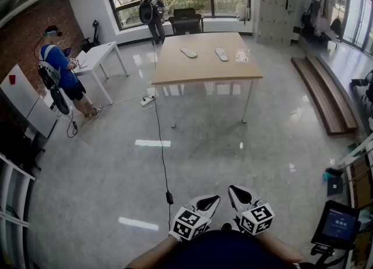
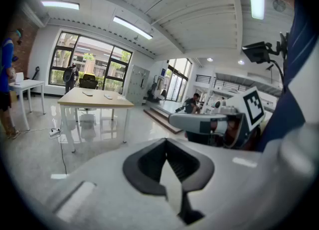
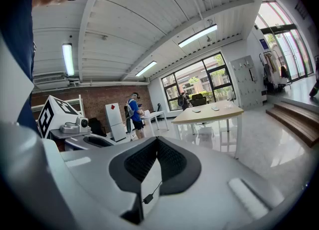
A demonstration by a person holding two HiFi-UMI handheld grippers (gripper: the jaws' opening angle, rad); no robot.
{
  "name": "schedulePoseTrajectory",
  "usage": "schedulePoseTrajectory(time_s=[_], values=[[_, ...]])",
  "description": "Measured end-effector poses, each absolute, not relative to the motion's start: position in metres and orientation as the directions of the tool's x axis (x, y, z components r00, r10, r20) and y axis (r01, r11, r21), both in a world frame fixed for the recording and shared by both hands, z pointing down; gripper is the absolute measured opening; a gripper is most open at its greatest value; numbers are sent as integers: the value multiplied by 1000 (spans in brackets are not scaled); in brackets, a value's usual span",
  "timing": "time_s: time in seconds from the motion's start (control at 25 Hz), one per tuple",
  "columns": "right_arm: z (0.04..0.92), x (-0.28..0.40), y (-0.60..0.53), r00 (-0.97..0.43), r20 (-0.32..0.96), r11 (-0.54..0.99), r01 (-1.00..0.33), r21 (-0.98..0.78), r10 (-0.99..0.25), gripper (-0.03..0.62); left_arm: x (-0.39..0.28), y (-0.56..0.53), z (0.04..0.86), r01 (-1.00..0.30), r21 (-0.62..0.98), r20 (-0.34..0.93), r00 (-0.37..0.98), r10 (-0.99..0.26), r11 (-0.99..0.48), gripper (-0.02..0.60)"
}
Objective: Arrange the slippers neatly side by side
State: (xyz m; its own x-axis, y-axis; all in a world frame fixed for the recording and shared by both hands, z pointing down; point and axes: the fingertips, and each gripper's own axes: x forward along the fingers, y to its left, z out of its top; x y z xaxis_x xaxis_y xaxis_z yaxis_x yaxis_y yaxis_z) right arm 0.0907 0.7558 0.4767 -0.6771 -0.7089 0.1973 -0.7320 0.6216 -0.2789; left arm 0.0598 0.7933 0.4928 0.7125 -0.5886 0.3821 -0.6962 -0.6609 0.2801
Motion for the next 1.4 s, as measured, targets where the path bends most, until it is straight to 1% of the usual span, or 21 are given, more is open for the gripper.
schedulePoseTrajectory(time_s=[0.6,0.72,0.88,1.0,1.4], values=[[487,100,762,-712,200,643,-697,-318,-673,11,71,806,500,-731,276,410,676,-612,-624,3],[490,127,750,-721,201,645,-686,-335,-663,11,96,796,504,-747,281,429,659,-618,-603,3],[495,133,748,-727,204,640,-679,-360,-656,11,100,793,507,-758,291,447,647,-618,-584,3],[497,146,736,-727,207,636,-678,-369,-654,11,116,782,509,-754,295,458,651,-606,-587,3],[501,155,692,-660,239,568,-742,-356,-712,11,118,735,513,-704,319,450,702,-552,-635,3]])
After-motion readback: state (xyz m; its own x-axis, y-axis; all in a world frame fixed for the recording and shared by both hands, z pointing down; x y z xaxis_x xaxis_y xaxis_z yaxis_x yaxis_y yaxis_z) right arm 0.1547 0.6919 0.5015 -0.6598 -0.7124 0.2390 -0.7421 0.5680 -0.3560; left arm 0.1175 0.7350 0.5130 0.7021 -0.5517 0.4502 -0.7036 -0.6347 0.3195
